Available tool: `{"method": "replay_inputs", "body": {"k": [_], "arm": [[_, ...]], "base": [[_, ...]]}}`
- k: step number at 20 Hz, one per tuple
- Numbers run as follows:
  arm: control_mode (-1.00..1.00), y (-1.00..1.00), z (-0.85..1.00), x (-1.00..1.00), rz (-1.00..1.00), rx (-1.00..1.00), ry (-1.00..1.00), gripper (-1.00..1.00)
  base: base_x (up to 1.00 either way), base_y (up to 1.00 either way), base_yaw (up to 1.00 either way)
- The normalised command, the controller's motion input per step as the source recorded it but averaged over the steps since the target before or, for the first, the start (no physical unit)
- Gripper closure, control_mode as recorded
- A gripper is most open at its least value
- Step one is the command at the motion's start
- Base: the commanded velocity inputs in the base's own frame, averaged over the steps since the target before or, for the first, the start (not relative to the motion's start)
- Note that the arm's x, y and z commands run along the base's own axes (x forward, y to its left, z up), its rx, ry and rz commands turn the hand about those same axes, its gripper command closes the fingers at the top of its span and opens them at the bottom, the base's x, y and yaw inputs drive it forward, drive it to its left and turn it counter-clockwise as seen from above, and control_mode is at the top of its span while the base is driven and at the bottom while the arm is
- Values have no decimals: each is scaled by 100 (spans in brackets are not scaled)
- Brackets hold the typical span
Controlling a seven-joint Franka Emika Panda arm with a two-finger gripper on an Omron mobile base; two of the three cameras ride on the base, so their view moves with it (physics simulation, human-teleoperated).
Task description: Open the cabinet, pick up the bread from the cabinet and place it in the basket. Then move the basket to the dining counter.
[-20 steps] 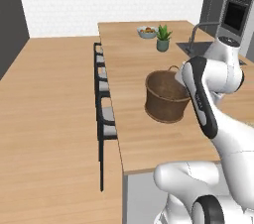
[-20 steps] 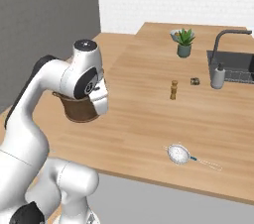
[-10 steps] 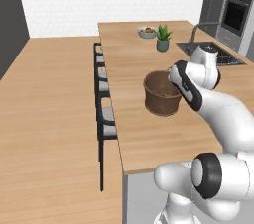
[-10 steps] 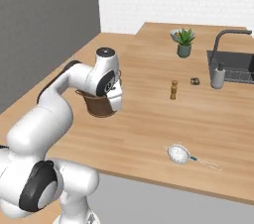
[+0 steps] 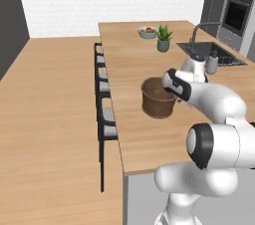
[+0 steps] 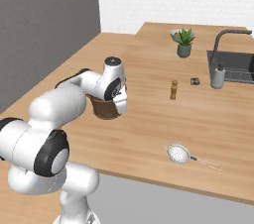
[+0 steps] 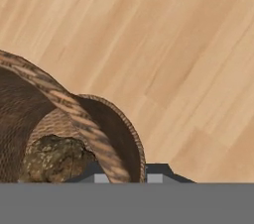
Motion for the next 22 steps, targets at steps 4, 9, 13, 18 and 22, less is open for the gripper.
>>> {"method": "replay_inputs", "body": {"k": [4, 9, 13, 18, 22], "arm": [[-100, -28, -46, 59, 0, 0, 7, 100], [-100, -10, -46, 31, -1, 0, 0, 100], [-100, 0, -50, 23, -2, 0, 2, 100], [-100, -3, -44, 6, -2, 0, 1, 100], [-100, -6, -40, 16, -2, 0, 0, 100]], "base": [[0, 0, 0], [0, 0, 0], [0, 0, 0], [0, 0, 0], [0, 0, 0]]}}
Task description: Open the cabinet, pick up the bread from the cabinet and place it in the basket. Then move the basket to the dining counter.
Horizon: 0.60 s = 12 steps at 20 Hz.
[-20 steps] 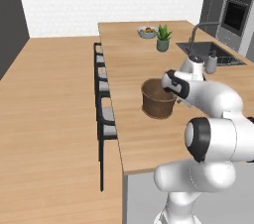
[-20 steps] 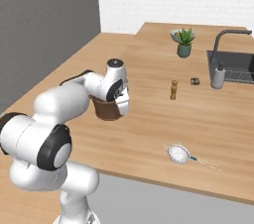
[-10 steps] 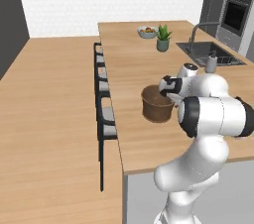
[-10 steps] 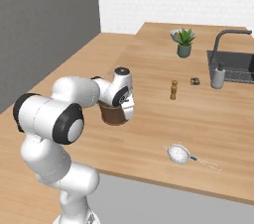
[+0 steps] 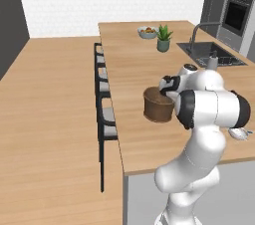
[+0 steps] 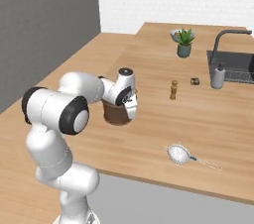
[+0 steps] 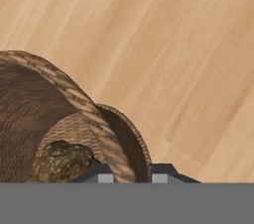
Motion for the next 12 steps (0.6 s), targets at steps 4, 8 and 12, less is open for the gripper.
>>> {"method": "replay_inputs", "body": {"k": [4, 8, 12], "arm": [[-100, 0, -23, 3, 0, 0, 0, -100], [-100, 0, 4, -42, 0, 0, 0, -100], [-100, 0, 47, -51, 0, 0, 0, -100]], "base": [[0, 0, 0], [0, 0, 0], [0, 0, 0]]}}
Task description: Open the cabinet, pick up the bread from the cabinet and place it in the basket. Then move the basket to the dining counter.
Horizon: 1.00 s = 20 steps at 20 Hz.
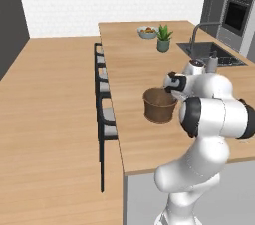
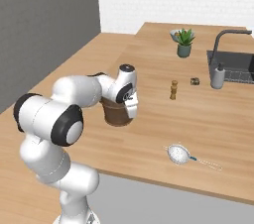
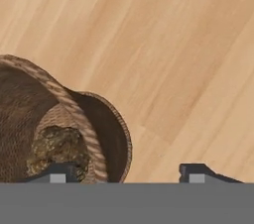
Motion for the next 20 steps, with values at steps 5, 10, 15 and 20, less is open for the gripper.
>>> {"method": "replay_inputs", "body": {"k": [5, 10, 15, 20], "arm": [[-100, 0, 96, -57, 0, 0, -2, -100], [-100, 0, 92, -75, 2, 0, -3, -100], [-100, 0, 72, -100, 3, 0, 0, -100], [-100, 0, 73, -100, 4, 0, 0, -100]], "base": [[0, 0, 0], [0, 0, 0], [0, 0, 0], [0, 0, 0]]}}
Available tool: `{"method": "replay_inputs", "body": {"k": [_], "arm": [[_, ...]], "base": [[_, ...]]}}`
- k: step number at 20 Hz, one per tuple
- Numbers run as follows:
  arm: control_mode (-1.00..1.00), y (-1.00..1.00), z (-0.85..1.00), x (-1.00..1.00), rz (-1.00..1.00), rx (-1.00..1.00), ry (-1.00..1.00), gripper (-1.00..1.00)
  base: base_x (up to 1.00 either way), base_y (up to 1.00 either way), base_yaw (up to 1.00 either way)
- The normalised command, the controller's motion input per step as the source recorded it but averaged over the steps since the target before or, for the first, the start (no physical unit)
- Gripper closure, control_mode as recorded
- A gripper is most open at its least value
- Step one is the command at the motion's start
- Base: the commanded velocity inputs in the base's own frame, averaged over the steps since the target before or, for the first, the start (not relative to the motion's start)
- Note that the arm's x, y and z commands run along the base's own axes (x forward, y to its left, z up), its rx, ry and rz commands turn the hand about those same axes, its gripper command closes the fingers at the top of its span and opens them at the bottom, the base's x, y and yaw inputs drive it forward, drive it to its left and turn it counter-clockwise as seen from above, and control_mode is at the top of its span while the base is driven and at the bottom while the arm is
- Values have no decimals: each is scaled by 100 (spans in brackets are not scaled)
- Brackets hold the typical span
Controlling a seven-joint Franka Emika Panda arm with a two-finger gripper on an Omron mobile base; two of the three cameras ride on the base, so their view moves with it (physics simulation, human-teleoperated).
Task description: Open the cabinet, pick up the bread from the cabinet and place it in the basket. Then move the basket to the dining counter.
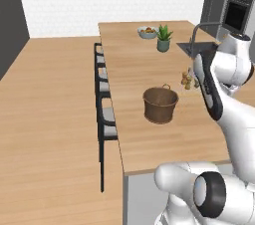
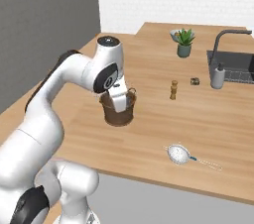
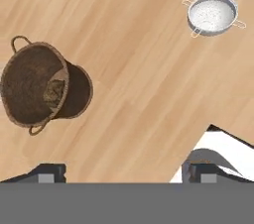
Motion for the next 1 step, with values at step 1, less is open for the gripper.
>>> {"method": "replay_inputs", "body": {"k": [1], "arm": [[-100, 0, 74, -100, 6, 0, 0, -100]], "base": [[0, 0, 0]]}}
